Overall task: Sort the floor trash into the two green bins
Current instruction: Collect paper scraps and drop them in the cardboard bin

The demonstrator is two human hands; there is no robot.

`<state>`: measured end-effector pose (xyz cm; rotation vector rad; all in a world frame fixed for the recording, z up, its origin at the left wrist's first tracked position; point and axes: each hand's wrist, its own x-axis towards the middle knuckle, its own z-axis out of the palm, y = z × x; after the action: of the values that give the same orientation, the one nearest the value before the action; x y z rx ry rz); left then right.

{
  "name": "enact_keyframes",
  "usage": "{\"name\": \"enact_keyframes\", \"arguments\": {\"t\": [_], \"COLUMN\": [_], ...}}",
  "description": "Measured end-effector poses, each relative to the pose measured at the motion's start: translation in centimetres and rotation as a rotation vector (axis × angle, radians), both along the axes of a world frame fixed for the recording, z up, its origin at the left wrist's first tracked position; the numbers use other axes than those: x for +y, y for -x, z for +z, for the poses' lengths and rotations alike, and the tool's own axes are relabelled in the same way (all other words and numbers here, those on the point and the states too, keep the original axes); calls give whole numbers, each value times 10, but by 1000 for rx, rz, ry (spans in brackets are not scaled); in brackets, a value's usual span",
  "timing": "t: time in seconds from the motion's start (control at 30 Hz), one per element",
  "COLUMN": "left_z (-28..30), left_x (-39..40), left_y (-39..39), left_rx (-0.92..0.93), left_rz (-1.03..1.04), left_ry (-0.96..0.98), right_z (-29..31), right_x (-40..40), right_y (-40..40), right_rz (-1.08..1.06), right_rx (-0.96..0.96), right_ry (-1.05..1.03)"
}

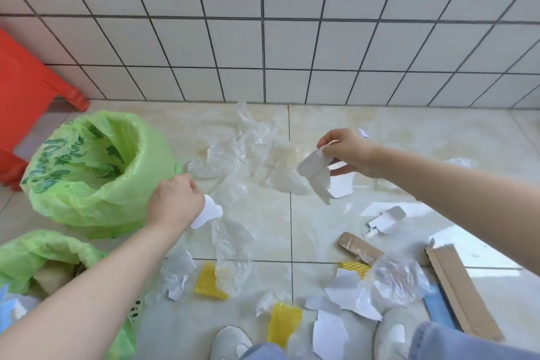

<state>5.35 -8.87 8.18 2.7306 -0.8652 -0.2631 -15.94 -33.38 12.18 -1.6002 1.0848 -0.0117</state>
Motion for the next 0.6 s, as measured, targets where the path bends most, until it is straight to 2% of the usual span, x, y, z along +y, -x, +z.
{"name": "enact_keyframes", "arguments": {"t": [0.17, 0.27, 0.4, 0.5, 0.6], "left_z": [8, 7, 3, 0, -6], "left_x": [-47, -77, -116, -143, -174], "left_y": [30, 62, 102, 118, 125], "left_rx": [95, 190, 321, 362, 423], "left_rz": [-158, -302, -482, -591, -661], "left_ry": [25, -78, -150, -250, -337], "right_z": [7, 6, -5, -14, -27], "right_x": [-23, -42, -73, -95, -115], "right_y": [37, 59, 87, 102, 107], "right_rz": [-80, -140, -111, -84, -118], "right_rx": [108, 130, 271, 329, 295], "right_ry": [65, 97, 162, 120, 58]}}
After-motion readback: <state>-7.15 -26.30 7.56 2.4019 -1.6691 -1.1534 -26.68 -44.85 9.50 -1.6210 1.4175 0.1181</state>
